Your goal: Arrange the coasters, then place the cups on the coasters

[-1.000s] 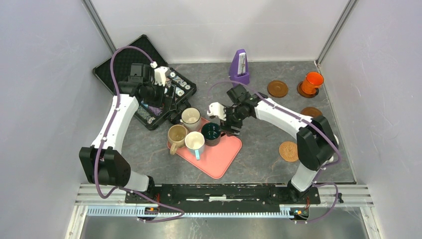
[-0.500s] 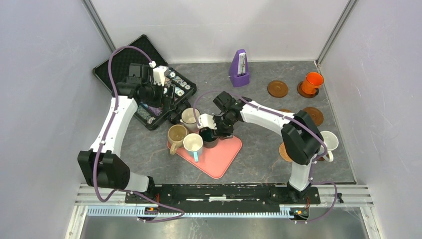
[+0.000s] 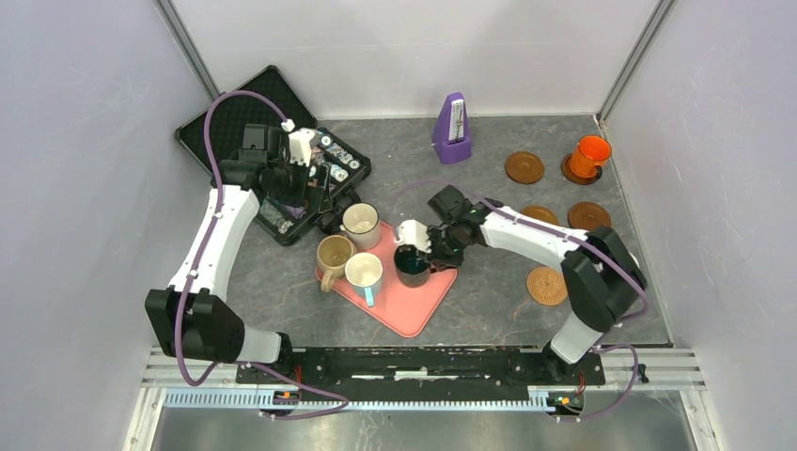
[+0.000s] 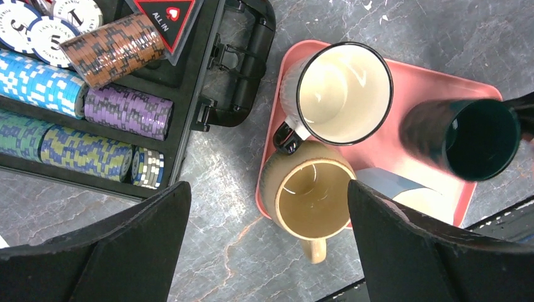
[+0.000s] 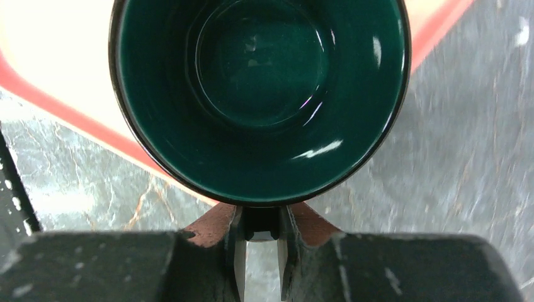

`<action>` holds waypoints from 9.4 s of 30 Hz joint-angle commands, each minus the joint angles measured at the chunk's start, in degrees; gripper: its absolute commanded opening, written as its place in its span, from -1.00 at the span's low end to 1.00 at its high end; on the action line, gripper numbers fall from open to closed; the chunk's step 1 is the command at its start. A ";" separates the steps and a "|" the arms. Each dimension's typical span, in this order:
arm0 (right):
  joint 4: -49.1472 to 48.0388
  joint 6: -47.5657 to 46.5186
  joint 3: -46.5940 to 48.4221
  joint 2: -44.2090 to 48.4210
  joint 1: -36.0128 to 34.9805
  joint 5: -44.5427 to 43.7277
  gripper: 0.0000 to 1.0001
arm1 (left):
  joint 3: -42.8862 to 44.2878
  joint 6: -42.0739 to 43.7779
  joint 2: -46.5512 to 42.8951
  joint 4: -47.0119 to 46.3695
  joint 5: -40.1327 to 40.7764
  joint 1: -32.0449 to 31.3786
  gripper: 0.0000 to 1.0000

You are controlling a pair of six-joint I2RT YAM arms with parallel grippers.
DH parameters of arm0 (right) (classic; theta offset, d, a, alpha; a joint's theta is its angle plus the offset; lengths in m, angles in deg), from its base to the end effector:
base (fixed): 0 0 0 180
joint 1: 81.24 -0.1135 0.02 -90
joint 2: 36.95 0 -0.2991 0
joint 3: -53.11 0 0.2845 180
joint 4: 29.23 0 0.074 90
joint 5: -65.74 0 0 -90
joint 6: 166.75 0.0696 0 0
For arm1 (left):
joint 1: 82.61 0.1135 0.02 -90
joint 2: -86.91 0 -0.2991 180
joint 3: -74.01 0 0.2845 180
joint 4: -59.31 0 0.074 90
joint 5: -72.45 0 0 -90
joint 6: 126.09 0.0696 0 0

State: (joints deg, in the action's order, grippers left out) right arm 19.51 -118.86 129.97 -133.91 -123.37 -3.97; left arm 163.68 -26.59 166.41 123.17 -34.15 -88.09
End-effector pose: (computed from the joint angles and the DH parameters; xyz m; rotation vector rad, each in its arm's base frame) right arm 0.2609 0.2686 0.1827 -1.9009 1.9661 0.4892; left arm 0.3254 -0.0512 0.3444 0.4409 2.4433 -0.3330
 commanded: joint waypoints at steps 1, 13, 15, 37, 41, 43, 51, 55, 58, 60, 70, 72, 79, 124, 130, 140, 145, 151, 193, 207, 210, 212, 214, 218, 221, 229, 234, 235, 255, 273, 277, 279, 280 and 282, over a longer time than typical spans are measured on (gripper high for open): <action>-3.05 7.19 -3.62 9.97 6.99 -0.32 -1.00 | -0.55 0.00 -1.45 -2.43 -1.40 0.38 1.00; 3.79 13.71 -15.70 34.33 29.30 -9.19 -1.00 | -0.55 -2.82 2.03 -5.05 -6.22 0.38 1.00; 7.08 12.94 -15.92 35.70 31.45 -10.54 -1.00 | -0.12 -3.14 2.62 -5.18 -6.72 0.38 1.00; 27.30 -9.78 -16.20 39.76 57.57 -6.61 -1.00 | 1.76 -3.18 5.83 -6.41 -8.80 0.38 1.00; 26.25 -10.42 -18.38 39.95 59.12 -5.78 -1.00 | 1.81 -3.42 6.08 -6.50 -8.80 0.38 1.00; 25.64 -10.79 -19.92 40.58 59.53 -5.63 -1.00 | 1.76 -3.51 6.00 -6.51 -8.71 0.38 1.00; 22.88 -10.10 -21.70 41.80 60.15 -5.12 -1.00 | 1.31 -4.08 5.87 -6.48 -8.71 0.38 1.00; 22.76 -10.25 -22.21 42.68 60.66 -5.09 -1.00 | 1.80 -3.79 6.01 -6.50 -8.49 0.38 1.00; 22.72 -10.71 -22.79 43.10 60.95 -4.74 -1.00 | 2.04 -3.68 6.27 -6.51 -8.60 0.38 1.00; 22.34 -10.76 -23.65 43.05 61.03 -4.89 -1.00 | 2.20 -3.69 6.50 -6.50 -8.71 0.38 1.00; 20.89 -12.59 -27.09 44.02 61.91 -6.64 -0.94 | 2.05 -3.31 6.72 -6.50 -8.32 0.38 1.00; 21.33 -13.06 -27.29 44.43 62.08 -6.46 -0.86 | 1.87 -3.37 6.64 -6.50 -8.44 0.38 1.00; 24.36 -15.53 -27.42 44.28 62.40 -5.90 -0.44 | 1.96 -3.42 6.86 -6.50 -8.44 0.37 1.00; 27.65 -20.28 -20.97 40.17 64.90 -8.00 0.19 | -0.14 -3.75 6.80 -9.93 -9.53 0.38 1.00; 29.12 -20.28 -23.26 42.27 64.90 -7.67 0.37 | -0.23 -3.96 6.96 -9.98 -9.56 0.38 1.00; 31.96 -21.80 -18.84 41.81 64.89 -8.88 0.54 | -0.40 -3.66 6.72 -9.93 -9.33 0.38 1.00; 32.86 -22.30 -9.31 39.14 64.89 -9.81 0.87 | -0.77 -2.62 6.02 -9.83 -8.63 0.38 1.00; 35.16 -20.88 4.63 31.85 64.89 -4.56 0.96 | -0.76 -1.94 6.11 -9.56 -8.35 0.38 1.00; 11.39 10.16 7.06 17.84 33.21 1.17 0.96 | -36.41 44.34 -29.45 -8.50 -4.68 -15.32 0.77; 11.34 9.68 5.66 18.62 33.17 1.24 0.96 | -46.66 39.96 -38.82 -21.44 0.58 -23.06 1.00; 11.43 9.69 5.29 18.83 33.18 1.26 0.96 | -46.99 38.46 -38.31 -23.24 1.18 -24.15 1.00; 11.43 9.62 5.04 19.03 33.18 1.30 0.96 | -47.23 37.79 -37.86 -23.92 1.37 -24.98 1.00; 11.43 9.62 4.69 19.27 33.16 1.09 0.96 | -47.91 37.25 -37.91 -25.20 2.10 -26.06 1.00; 11.37 9.61 3.96 19.95 33.17 1.00 0.96 | -49.16 37.30 -37.74 -27.15 3.63 -27.86 1.00; 11.34 9.53 3.80 20.17 33.16 0.81 0.96 | -49.53 37.22 -37.24 -27.62 3.84 -28.74 1.00; 11.34 9.62 3.36 20.68 33.16 0.24 0.96 | -50.81 36.48 -35.73 -31.76 5.26 -30.19 1.00; 11.25 9.68 3.45 20.47 33.21 0.06 0.96 | -51.38 35.78 -34.87 -33.45 5.88 -31.47 1.00; 11.26 9.70 3.46 20.50 33.17 0.02 0.96 | -51.46 35.69 -34.73 -33.69 5.87 -31.67 1.00; 11.08 9.68 2.91 20.72 33.17 -0.62 0.96 | -50.51 31.48 -26.22 -44.17 9.31 -36.92 1.00; 8.54 12.24 2.42 20.95 33.17 1.09 0.96 | -46.51 24.47 -18.42 -50.16 14.81 -41.24 1.00; 7.36 15.13 1.27 20.88 30.47 4.43 0.96 | -44.32 22.65 -19.73 -46.88 18.03 -41.19 1.00; 6.95 15.71 0.63 21.00 27.53 4.70 0.96 | -42.47 22.11 -20.62 -42.22 18.29 -41.19 1.00; 6.93 15.89 0.22 21.01 25.72 5.04 0.96 | -41.76 22.10 -21.47 -39.93 17.95 -41.19 1.00; 6.66 16.79 -0.59 20.93 22.60 5.91 0.96 | -41.13 22.82 -23.94 -34.71 17.50 -41.19 1.00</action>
State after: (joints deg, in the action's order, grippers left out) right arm 28.36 -104.87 130.71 -114.11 -95.65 -1.60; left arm 118.64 -0.99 147.16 81.40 -17.62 -129.03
